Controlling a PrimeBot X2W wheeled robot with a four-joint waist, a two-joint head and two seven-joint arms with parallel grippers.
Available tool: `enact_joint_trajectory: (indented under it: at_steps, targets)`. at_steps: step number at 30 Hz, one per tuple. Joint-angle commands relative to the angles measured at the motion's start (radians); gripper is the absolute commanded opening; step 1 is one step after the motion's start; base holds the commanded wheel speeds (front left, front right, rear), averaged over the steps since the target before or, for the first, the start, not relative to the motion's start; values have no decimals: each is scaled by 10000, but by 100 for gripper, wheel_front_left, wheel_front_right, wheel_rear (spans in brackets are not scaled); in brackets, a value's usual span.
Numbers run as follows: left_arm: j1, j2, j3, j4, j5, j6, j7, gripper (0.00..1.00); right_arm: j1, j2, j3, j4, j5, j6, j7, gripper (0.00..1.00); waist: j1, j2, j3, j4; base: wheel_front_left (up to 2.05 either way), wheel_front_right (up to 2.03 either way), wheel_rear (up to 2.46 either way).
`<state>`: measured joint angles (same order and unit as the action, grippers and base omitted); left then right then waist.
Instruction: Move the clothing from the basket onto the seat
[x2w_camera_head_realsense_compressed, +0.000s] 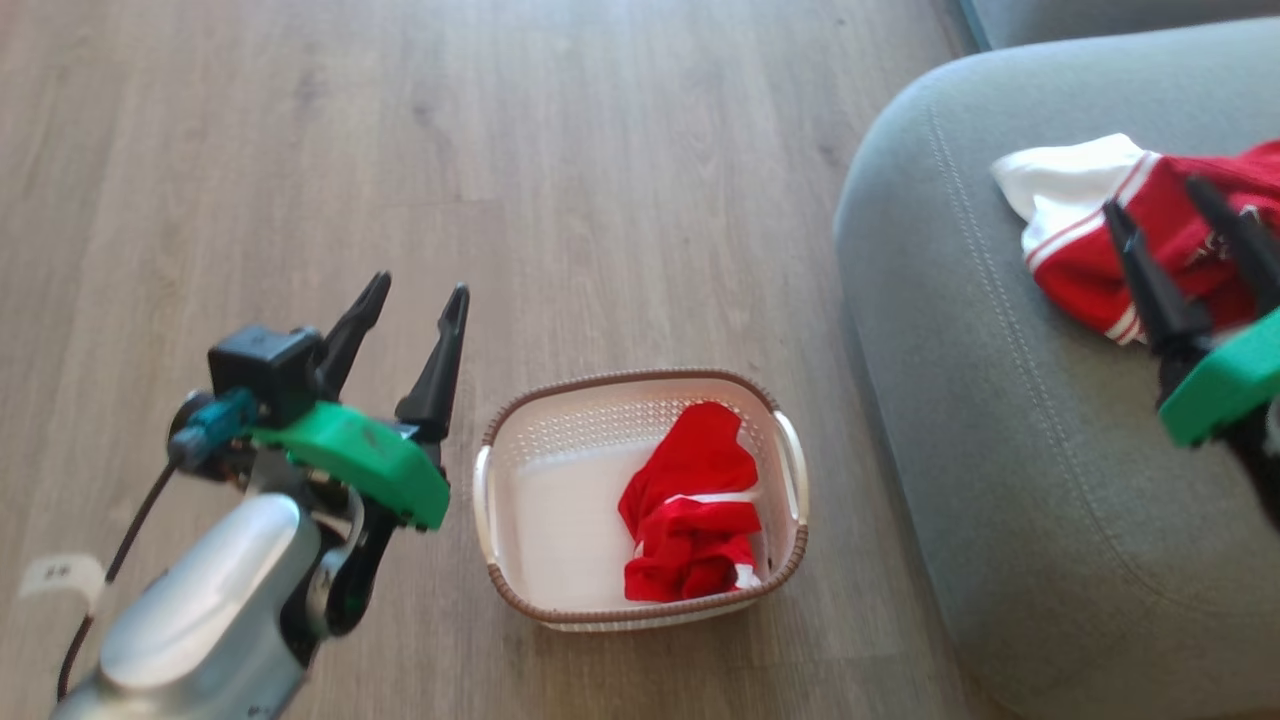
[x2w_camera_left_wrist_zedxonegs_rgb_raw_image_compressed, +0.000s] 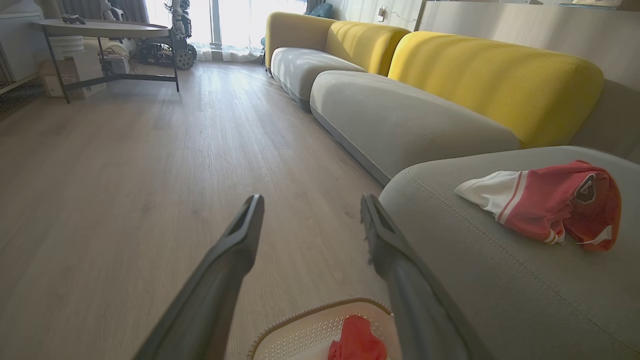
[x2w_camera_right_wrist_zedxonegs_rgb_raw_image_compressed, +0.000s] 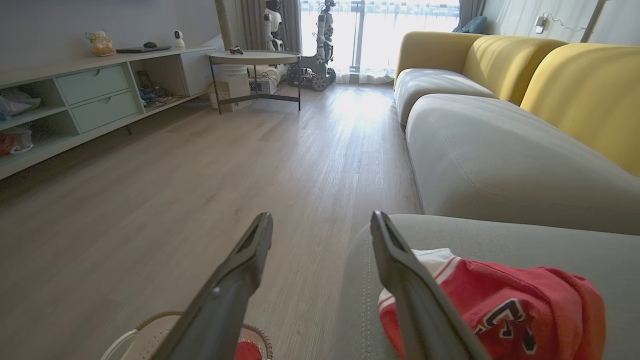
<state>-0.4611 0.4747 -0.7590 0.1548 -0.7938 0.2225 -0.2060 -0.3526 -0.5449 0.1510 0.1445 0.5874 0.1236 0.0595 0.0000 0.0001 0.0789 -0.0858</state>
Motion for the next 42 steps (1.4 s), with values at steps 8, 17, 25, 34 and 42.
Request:
enact_joint_trajectory:
  at_steps: [8,17,25,34,42]
  targets:
    - [588,664,983,-679,-162,481,-360,100,1553,1074,-1006,-1026,-874,71,-488,100,0,-1,-290,574,0,0,0]
    - [1559,896,1467,-1029,-10,957,-507,100,2772,2263,-1630,-1402,-1634,71,-1226,100,0,-1,-584,935,0,0,0]
    - [2497,882,2244,-1443,275,1401,-550,100,3325,2906,-1775,-1360,-1932,71,-1771,100,0,-1,-808,983,0,0,0]
    - [3982,416,3371,-2242,1621,1572,-555,100,3842,3296,-1464,-1147,-1992,71,-2394,100,0,-1,-886,1035,0,0,0]
    - [4672,-162,4101,-2345,2399,1026,-556,100,3963,3325,-991,-1091,-1977,71,-2677,100,0,-1,-893,1080,0,0,0]
